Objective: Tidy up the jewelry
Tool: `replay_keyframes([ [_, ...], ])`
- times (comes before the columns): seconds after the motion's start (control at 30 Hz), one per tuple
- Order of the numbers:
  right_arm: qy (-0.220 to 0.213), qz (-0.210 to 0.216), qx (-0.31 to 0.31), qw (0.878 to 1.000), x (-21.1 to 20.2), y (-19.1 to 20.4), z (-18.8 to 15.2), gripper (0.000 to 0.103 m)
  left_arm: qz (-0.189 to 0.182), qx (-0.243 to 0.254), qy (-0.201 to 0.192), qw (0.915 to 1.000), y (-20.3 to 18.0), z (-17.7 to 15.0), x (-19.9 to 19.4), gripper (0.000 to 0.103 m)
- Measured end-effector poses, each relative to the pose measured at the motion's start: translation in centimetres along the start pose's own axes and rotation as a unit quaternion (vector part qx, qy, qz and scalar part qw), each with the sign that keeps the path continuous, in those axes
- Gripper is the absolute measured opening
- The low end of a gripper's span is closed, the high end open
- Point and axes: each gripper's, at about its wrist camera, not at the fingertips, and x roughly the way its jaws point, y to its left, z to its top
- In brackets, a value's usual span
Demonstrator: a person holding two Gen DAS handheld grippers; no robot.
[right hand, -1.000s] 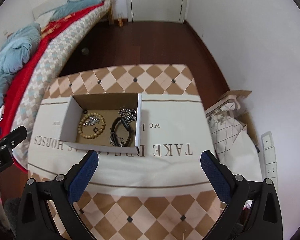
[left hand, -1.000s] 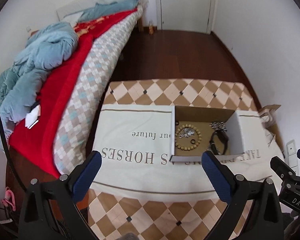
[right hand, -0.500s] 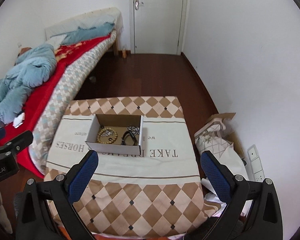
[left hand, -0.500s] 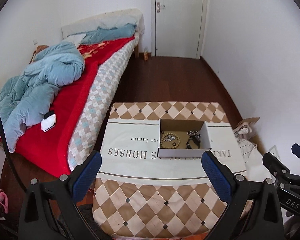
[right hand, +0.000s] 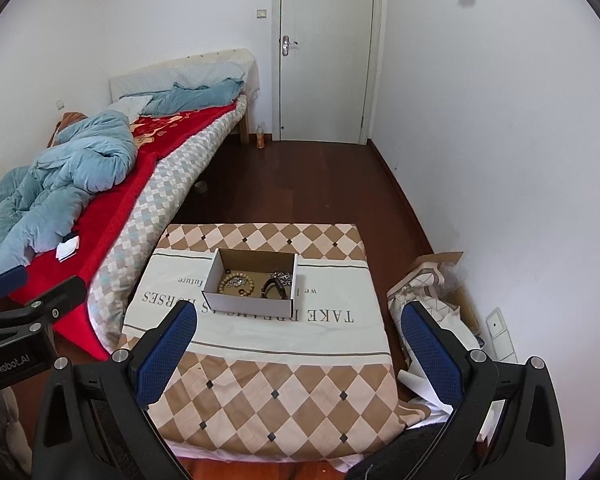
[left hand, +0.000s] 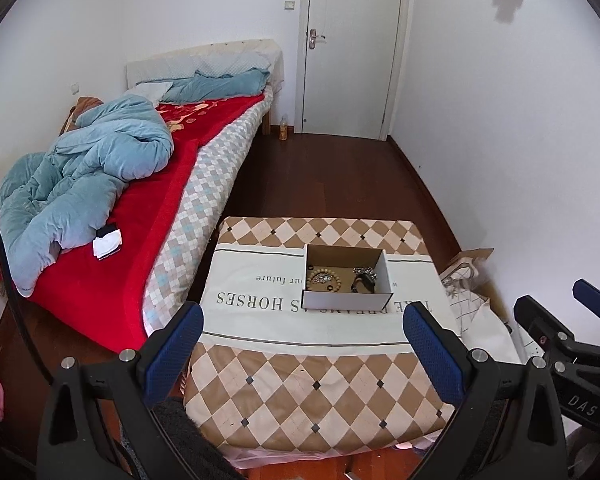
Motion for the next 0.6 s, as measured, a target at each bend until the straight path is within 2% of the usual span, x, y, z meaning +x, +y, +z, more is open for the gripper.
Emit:
replay_keyframes([
  [0.27,-0.003,0.003,0.001,1.000,-1.2,-0.5,0.3,0.103,-0.003,0.001,-0.012,0.9999,-0.4,0.4,-1.1,0.102],
  [0.6,0.010,-0.008,0.001,1.000,2.9,-0.5,2.4,0.103,0.016,0.007,0.005,0.9998,-0.8,2.5,2.7,0.102],
])
